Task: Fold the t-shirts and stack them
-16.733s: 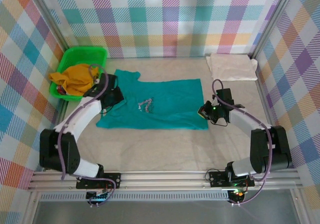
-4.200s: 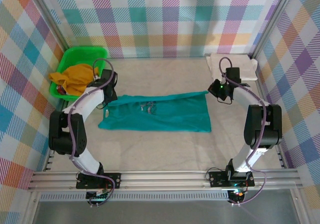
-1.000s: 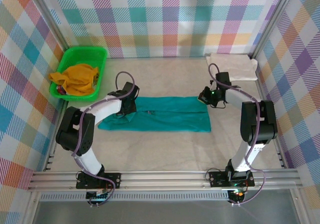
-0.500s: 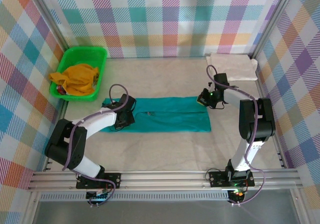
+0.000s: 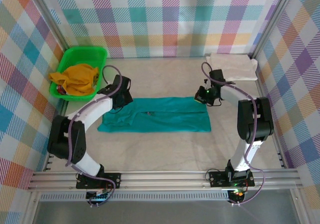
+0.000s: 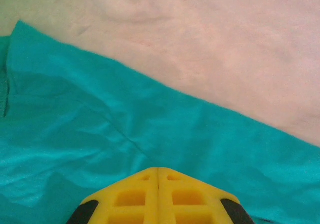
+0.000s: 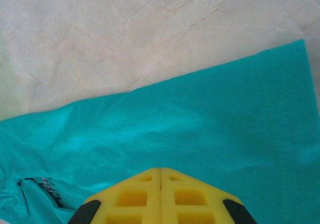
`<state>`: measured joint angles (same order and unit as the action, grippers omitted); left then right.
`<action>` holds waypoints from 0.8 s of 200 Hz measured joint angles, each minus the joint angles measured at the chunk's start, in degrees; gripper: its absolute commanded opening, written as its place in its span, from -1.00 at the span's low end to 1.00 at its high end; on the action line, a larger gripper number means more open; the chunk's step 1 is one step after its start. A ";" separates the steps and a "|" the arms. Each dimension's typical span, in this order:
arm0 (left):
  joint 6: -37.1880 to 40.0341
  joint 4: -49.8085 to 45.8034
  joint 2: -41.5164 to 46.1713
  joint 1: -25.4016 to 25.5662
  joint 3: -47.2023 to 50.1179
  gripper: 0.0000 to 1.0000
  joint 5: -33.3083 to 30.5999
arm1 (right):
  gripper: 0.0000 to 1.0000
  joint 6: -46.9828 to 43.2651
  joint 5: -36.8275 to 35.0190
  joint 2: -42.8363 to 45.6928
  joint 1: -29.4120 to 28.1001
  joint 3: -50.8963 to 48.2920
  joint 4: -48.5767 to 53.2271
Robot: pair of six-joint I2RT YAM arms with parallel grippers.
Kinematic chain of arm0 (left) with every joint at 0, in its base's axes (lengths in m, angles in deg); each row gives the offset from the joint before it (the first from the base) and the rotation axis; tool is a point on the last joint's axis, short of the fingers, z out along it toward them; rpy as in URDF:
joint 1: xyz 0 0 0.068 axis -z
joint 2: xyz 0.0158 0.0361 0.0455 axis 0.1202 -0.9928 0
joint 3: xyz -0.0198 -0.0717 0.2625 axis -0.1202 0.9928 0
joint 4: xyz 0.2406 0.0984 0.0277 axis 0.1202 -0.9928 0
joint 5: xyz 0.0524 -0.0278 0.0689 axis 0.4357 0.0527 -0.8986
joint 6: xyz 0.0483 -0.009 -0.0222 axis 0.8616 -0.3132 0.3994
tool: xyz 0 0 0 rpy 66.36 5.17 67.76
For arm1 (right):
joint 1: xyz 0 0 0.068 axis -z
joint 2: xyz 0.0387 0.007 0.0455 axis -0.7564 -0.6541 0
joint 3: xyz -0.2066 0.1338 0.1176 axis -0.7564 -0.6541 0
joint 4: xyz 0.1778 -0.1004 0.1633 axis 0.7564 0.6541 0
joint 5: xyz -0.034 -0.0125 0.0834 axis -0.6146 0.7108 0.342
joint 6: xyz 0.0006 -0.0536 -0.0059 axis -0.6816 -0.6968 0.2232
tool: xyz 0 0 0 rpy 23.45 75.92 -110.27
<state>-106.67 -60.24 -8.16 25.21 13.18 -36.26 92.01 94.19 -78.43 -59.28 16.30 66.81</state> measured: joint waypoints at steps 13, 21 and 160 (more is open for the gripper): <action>-0.68 0.04 -2.19 -0.96 1.31 -1.00 0.13 | -1.00 -0.55 -0.61 -0.50 -0.48 0.87 0.52; -1.27 0.02 -3.08 -1.33 2.32 -1.00 0.15 | -1.00 -0.85 -0.98 -0.74 -0.72 1.05 0.85; -2.08 2.75 -19.45 -2.29 -8.90 -1.00 1.75 | -1.00 5.84 -2.01 5.03 -1.75 -15.45 -2.32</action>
<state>-108.75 -57.48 -27.62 22.91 4.28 -34.51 97.85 92.18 -73.40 -61.03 0.85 64.49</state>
